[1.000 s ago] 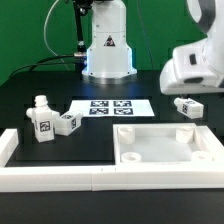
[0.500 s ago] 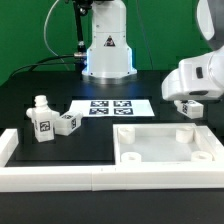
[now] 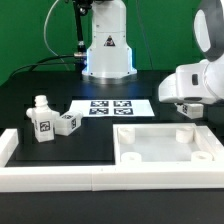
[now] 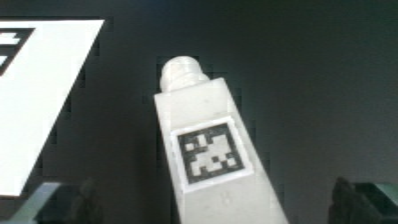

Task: Assemble one leg

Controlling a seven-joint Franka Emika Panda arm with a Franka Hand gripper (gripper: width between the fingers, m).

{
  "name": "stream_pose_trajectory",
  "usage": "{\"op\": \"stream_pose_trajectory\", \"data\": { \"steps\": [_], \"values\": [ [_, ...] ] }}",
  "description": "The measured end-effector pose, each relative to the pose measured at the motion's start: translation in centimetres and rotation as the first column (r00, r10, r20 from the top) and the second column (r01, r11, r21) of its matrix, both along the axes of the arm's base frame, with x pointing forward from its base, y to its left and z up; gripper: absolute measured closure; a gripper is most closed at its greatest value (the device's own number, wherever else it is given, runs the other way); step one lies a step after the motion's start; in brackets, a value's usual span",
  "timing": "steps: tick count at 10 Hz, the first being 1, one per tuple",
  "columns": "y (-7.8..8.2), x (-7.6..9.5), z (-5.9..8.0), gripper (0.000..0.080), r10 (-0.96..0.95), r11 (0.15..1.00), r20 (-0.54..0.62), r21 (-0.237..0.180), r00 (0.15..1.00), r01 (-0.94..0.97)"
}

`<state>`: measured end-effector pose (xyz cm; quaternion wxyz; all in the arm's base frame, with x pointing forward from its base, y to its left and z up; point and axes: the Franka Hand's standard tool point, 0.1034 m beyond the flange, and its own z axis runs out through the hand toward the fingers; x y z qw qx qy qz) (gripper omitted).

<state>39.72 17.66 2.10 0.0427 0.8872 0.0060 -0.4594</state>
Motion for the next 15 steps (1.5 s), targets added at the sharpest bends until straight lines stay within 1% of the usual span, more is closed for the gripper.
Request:
{"op": "stream_pose_trajectory", "data": {
  "steps": [2, 3, 5, 6, 7, 8, 9, 10, 11, 12, 13, 14, 15],
  "values": [
    [-0.4, -0.6, -0.9, 0.0150, -0.006, 1.000, -0.018, -0.010, 1.000, 0.006],
    [-0.4, -0.5, -0.9, 0.0150, -0.007, 1.000, -0.018, -0.010, 1.000, 0.007],
    [-0.4, -0.5, -1.0, 0.0409, -0.008, 1.000, -0.019, -0.010, 1.000, 0.008],
    [-0.5, -0.5, -1.0, 0.0409, -0.009, 1.000, -0.020, -0.010, 1.000, 0.009],
    [-0.5, -0.5, -0.9, 0.0515, -0.010, 1.000, -0.020, -0.010, 1.000, 0.009],
    [-0.6, -0.4, -0.9, 0.0515, -0.012, 1.000, -0.018, -0.009, 1.000, 0.012],
    [-1.4, 0.9, 0.4, 0.0515, -0.007, 1.000, -0.007, 0.021, 1.000, 0.007],
    [-2.5, 2.8, 3.3, 0.0515, -0.020, 0.999, 0.027, 0.037, 0.999, 0.019],
    [-3.0, 4.1, 5.4, 0.0515, -0.029, 0.998, 0.063, 0.052, 0.998, 0.026],
    [-2.9, 4.7, 6.6, 0.0515, -0.033, 0.998, 0.118, 0.052, 0.992, 0.027],
    [-2.4, 4.5, 7.0, 0.0515, -0.020, 0.998, 0.179, 0.054, 0.984, 0.010],
    [-2.4, 4.7, 6.6, 0.0515, -0.026, 0.998, 0.247, 0.063, 0.969, 0.011],
    [-2.4, 4.8, 6.7, 0.0515, -0.032, 0.998, 0.290, 0.069, 0.957, 0.012]
  ]
}}
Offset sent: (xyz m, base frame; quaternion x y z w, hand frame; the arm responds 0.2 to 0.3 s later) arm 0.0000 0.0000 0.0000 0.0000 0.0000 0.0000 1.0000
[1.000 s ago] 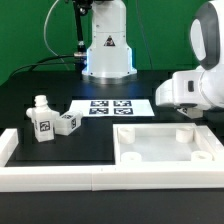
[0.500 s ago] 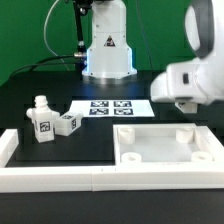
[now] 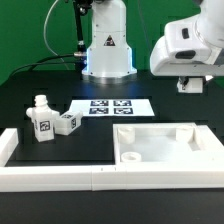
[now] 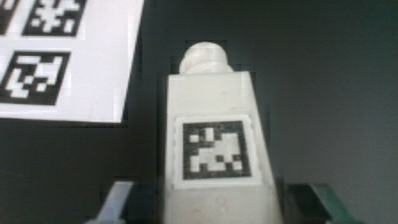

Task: Assemble one leg

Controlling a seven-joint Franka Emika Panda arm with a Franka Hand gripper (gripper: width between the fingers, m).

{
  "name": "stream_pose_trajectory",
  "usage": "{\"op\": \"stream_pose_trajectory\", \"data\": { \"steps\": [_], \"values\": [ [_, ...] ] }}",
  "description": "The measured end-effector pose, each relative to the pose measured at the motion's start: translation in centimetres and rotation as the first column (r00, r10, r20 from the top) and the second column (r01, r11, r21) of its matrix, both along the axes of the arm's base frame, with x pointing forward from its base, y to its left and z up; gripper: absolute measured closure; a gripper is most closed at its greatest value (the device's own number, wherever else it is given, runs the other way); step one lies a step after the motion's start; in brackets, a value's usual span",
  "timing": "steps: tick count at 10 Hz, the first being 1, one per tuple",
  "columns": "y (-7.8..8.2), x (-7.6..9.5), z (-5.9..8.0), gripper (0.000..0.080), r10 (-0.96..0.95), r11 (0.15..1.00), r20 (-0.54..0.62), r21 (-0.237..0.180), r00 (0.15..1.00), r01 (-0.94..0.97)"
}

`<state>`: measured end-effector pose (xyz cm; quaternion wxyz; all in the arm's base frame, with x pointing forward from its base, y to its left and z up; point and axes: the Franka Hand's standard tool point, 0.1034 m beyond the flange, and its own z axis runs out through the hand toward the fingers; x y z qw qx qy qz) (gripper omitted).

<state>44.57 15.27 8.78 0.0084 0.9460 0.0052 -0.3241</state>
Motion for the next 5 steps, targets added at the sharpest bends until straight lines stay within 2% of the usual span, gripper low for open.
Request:
{"op": "stream_pose_trajectory", "data": {
  "steps": [1, 3, 4, 5],
  "values": [
    [0.0, 0.7, 0.6, 0.0515, 0.002, 1.000, 0.063, 0.019, 0.998, -0.003],
    [-2.5, 5.6, 5.4, 0.0514, 0.031, 0.995, 0.204, 0.085, 0.979, -0.049],
    [-3.7, 7.1, 6.9, 0.0514, 0.034, 0.993, 0.210, 0.101, 0.977, -0.057],
    [-3.6, 8.8, 7.4, 0.0514, 0.017, 0.994, 0.284, 0.100, 0.959, -0.047]
  ]
}}
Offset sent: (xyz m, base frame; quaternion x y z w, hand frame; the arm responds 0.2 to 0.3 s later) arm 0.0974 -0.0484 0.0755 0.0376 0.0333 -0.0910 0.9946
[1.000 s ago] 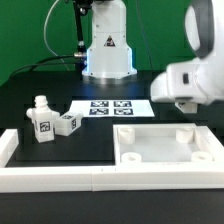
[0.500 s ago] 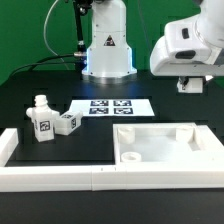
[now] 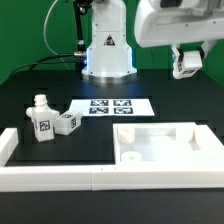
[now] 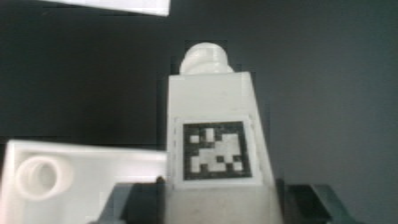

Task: Assemble one leg

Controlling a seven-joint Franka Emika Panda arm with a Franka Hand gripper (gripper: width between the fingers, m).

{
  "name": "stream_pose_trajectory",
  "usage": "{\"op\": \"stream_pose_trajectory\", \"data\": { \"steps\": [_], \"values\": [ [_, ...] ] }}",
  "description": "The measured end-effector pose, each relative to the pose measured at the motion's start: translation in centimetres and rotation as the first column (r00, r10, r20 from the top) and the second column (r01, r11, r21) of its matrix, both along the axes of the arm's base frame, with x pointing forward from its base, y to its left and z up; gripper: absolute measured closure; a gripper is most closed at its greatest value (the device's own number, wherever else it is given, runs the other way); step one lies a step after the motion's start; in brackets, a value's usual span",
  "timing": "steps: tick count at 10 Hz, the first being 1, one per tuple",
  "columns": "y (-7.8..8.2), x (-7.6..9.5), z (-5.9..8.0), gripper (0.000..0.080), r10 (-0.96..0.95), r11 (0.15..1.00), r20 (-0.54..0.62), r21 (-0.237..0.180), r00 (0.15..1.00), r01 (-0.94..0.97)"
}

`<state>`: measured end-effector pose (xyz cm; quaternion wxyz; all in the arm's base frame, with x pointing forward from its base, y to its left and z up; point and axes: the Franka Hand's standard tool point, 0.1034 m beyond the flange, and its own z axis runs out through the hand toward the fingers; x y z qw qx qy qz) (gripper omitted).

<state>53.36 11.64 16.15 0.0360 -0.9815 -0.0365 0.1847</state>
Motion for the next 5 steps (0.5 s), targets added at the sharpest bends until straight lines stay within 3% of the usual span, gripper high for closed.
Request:
{"op": "stream_pose_trajectory", "data": {
  "steps": [1, 2, 3, 4, 5],
  "values": [
    [0.1, 0.2, -0.1, 0.0514, -0.005, 1.000, 0.093, 0.006, 0.996, 0.005],
    [0.0, -0.6, -0.2, 0.0514, -0.008, 1.000, 0.116, 0.007, 0.993, 0.008],
    [-0.1, 0.4, -0.4, 0.0514, -0.014, 1.000, 0.181, 0.014, 0.983, 0.012],
    [-0.4, 2.2, -0.8, 0.0514, -0.011, 1.000, 0.244, 0.021, 0.970, 0.007],
    [-1.1, 5.1, -0.1, 0.0514, 0.036, 0.998, 0.376, 0.035, 0.926, -0.053]
  ]
}}
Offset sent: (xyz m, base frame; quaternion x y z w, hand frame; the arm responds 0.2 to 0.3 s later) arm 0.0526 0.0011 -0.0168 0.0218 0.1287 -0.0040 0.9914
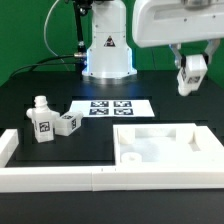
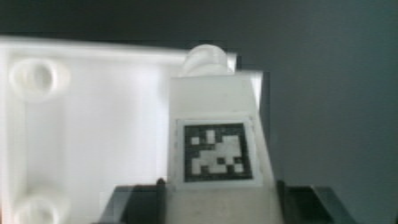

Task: Assemble one leg

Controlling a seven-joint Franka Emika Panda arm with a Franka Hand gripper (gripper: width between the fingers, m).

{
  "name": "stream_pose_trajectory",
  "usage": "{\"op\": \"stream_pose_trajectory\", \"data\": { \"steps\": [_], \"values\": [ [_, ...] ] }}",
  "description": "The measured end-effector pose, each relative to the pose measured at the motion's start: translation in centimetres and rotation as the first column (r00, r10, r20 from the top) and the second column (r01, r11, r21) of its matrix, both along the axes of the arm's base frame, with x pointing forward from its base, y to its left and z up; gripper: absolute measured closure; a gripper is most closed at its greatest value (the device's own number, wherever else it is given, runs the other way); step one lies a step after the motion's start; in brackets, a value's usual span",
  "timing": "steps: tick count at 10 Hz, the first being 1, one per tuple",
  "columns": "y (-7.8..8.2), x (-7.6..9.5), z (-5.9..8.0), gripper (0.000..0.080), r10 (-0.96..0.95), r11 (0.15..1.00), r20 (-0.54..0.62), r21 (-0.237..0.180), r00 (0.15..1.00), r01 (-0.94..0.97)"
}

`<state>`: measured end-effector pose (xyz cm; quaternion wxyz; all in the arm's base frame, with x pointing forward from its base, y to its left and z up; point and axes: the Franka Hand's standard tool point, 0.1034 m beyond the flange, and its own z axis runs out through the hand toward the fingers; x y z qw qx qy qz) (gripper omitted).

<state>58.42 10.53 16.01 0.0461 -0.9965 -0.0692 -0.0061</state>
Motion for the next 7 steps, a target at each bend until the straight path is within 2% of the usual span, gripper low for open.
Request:
{"op": "stream_pose_trajectory", "data": {
  "steps": [1, 2, 3, 5, 6, 7],
  "values": [
    [-0.8, 1.8, 0.6, 0.0514, 0.031, 0.999, 0.115, 0.007, 0.993, -0.032],
    [-1.0, 2.5, 1.0, 0.0514, 0.047, 0.999, 0.175, 0.003, 0.983, -0.049],
    [-1.1, 2.8, 0.9, 0.0514, 0.036, 0.999, 0.264, -0.001, 0.964, -0.037],
    [-1.7, 3.0, 0.6, 0.0514, 0.026, 1.000, 0.360, -0.010, 0.933, -0.024],
    [-2.2, 3.6, 0.5, 0.0514, 0.023, 1.000, 0.455, -0.021, 0.890, -0.015],
    [-2.5, 4.0, -0.8, 0.0514, 0.017, 1.000, 0.521, -0.029, 0.853, -0.002]
  ]
}}
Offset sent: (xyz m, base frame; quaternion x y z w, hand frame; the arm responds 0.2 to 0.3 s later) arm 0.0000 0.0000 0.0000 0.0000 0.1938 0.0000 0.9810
